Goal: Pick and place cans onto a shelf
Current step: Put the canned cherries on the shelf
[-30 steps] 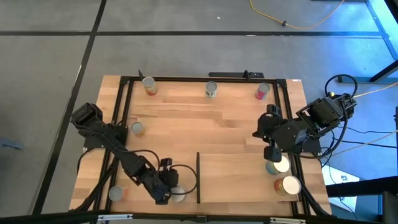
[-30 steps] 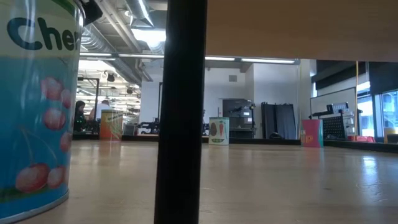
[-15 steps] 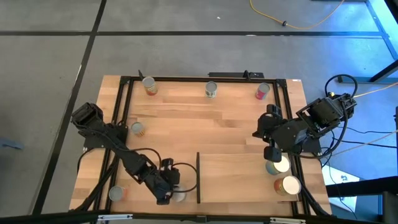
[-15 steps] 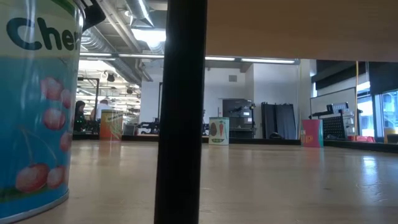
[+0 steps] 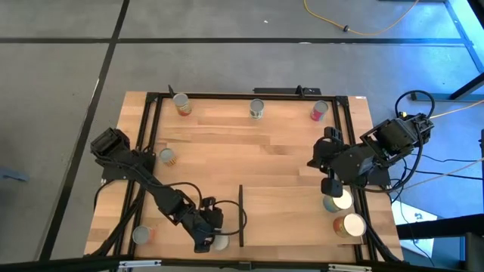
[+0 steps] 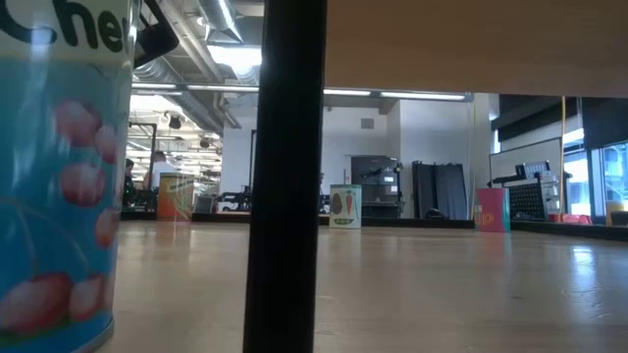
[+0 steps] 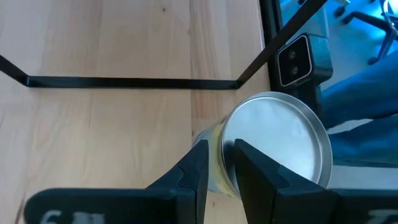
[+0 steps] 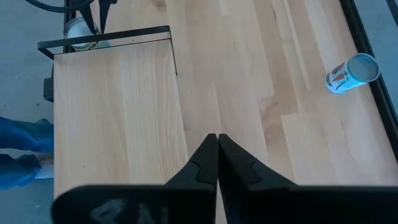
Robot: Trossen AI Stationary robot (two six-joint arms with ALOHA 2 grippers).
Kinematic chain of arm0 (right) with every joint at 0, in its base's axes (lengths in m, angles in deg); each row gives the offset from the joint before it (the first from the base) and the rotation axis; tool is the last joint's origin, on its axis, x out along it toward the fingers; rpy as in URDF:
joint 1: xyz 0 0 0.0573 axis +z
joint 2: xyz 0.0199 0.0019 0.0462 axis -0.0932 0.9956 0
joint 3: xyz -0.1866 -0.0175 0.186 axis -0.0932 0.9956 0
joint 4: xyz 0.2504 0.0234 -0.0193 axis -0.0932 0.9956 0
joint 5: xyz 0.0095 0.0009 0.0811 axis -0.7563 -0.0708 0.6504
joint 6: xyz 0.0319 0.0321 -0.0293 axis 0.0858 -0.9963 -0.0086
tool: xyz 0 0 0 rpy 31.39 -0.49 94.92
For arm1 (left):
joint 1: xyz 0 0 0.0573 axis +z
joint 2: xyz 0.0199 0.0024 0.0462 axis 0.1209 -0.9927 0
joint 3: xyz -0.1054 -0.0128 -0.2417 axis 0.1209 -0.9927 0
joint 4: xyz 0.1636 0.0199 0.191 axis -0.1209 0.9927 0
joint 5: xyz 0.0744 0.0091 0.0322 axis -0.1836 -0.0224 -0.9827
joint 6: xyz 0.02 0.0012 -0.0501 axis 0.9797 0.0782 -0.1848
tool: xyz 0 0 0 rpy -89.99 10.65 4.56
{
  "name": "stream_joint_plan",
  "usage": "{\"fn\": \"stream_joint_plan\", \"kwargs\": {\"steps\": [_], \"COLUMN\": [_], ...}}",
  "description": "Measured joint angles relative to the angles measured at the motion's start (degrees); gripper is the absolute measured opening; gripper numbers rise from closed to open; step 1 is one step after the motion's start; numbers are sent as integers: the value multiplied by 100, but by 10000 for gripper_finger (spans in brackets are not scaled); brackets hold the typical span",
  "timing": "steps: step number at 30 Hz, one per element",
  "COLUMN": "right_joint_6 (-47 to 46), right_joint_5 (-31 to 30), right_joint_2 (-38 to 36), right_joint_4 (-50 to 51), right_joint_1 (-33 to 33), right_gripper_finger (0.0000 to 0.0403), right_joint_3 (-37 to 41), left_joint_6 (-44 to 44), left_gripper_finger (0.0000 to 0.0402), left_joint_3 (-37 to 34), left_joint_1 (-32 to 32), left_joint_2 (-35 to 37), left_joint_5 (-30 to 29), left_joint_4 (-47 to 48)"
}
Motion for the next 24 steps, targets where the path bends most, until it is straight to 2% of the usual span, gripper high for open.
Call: {"fn": "stream_joint_plan", "kwargs": {"steps": [7,12,24], "right_joint_6": [0,5,12], "right_joint_5": [7,7,7], "right_joint_2": [0,0,0], "right_joint_4": [2,2,0], "right_joint_1": [-1,-1,0], "right_gripper_finger": [6,6,6], "right_joint_3": [0,0,0], "left_joint_6": [-13,29,733], "left_gripper_finger": [9,2,1], "left_joint_3": [2,259,1940], "left_joint_1": [23,83,249], "left_joint_2": [0,-18,-31], "left_joint_5": [125,133,160], "left_joint_4": [5,289,2293]}}
